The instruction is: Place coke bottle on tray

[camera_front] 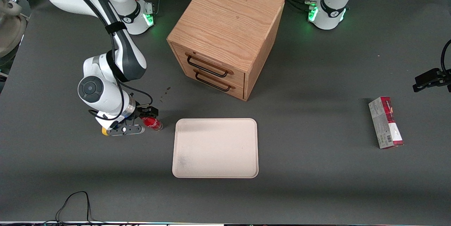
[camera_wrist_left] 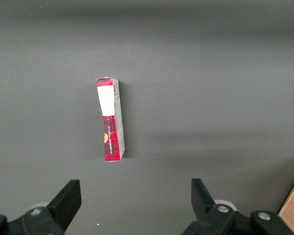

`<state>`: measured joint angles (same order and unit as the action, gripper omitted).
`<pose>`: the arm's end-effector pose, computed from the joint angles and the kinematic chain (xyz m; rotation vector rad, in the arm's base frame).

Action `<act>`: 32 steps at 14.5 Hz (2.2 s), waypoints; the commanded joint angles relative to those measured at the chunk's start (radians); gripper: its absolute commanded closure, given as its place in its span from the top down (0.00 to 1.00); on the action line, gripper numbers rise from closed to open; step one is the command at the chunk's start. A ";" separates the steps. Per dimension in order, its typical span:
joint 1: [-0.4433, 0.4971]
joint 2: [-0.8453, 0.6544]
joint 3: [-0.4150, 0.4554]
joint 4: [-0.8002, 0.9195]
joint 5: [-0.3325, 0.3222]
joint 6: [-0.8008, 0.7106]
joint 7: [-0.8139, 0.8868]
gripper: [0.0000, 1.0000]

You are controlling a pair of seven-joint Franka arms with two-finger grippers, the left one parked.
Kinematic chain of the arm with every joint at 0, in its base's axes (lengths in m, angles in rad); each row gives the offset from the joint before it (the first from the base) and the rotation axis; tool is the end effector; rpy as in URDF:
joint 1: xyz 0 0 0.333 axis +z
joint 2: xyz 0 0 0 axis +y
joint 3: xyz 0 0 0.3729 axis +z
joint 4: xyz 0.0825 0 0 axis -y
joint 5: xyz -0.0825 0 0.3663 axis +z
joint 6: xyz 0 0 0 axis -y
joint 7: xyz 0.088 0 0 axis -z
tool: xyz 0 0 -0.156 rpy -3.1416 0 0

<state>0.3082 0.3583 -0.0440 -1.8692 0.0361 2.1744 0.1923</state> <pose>0.6051 0.1685 0.3347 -3.1379 -0.0832 0.0853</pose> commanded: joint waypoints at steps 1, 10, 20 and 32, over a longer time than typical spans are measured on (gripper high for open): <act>0.011 -0.027 -0.008 -0.005 0.016 -0.031 0.018 1.00; 0.011 -0.015 -0.008 0.002 0.015 -0.021 0.016 0.20; 0.000 -0.027 -0.014 0.252 0.008 -0.310 0.018 0.00; -0.001 -0.003 -0.030 0.775 0.013 -0.798 0.004 0.00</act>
<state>0.3028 0.3167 -0.0776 -1.1830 0.0361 1.3958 0.1935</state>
